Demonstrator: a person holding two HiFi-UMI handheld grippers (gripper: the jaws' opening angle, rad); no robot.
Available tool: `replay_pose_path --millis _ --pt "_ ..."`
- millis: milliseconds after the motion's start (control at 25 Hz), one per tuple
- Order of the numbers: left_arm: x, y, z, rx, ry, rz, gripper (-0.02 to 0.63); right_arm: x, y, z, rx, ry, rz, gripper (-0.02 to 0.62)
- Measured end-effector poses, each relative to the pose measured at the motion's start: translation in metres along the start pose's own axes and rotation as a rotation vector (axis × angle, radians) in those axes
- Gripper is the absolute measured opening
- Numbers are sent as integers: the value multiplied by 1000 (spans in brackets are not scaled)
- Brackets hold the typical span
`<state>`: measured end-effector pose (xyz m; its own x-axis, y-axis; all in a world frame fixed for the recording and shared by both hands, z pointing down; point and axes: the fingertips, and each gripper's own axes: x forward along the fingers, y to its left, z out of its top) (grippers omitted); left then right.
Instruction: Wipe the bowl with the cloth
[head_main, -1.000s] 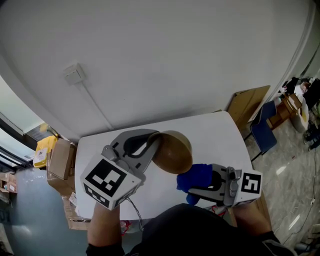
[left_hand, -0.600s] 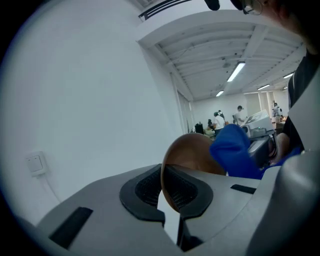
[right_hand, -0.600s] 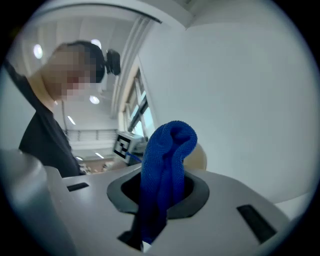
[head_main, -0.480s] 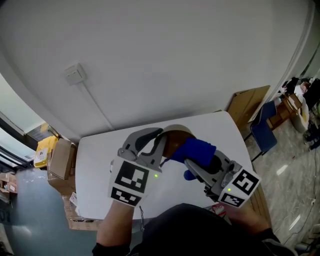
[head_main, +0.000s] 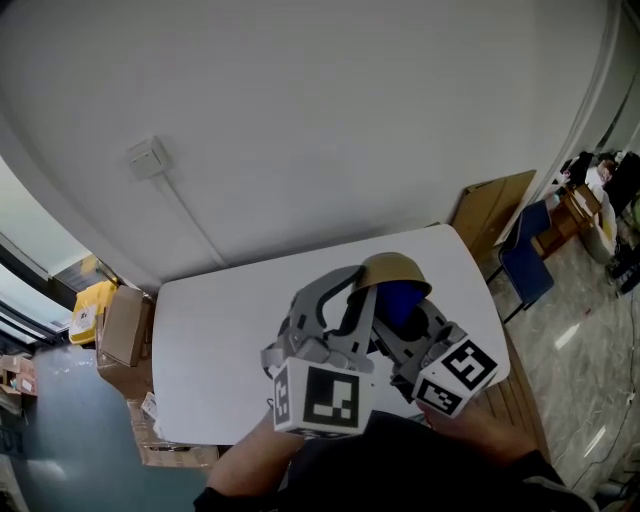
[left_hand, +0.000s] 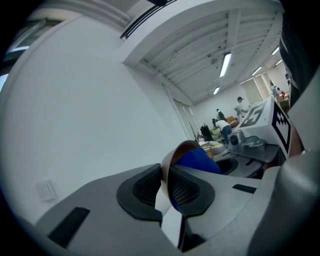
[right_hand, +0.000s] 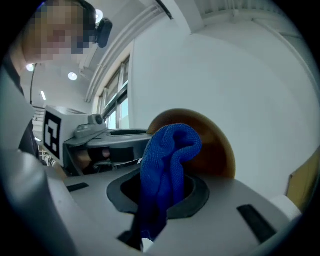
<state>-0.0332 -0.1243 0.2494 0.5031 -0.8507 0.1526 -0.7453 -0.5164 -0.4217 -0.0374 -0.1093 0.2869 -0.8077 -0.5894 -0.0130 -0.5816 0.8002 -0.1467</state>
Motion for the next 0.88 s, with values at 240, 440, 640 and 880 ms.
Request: replay_pose_path --millis 240,440,640,880 --pt "2 -17 8 14 -36 11 55 -2 -13 1 105 -31 -18 71" --pt "4 -6 1 -16 -31 27 53 -2 -12 -6 80 0 -15 71" --pt "-4 23 -10 -57 -8 86 44 -15 -32 -10 98 2 -77 71" --pt "-4 17 -12 -47 -2 79 54 -19 -42 -3 95 -17 -96 71"
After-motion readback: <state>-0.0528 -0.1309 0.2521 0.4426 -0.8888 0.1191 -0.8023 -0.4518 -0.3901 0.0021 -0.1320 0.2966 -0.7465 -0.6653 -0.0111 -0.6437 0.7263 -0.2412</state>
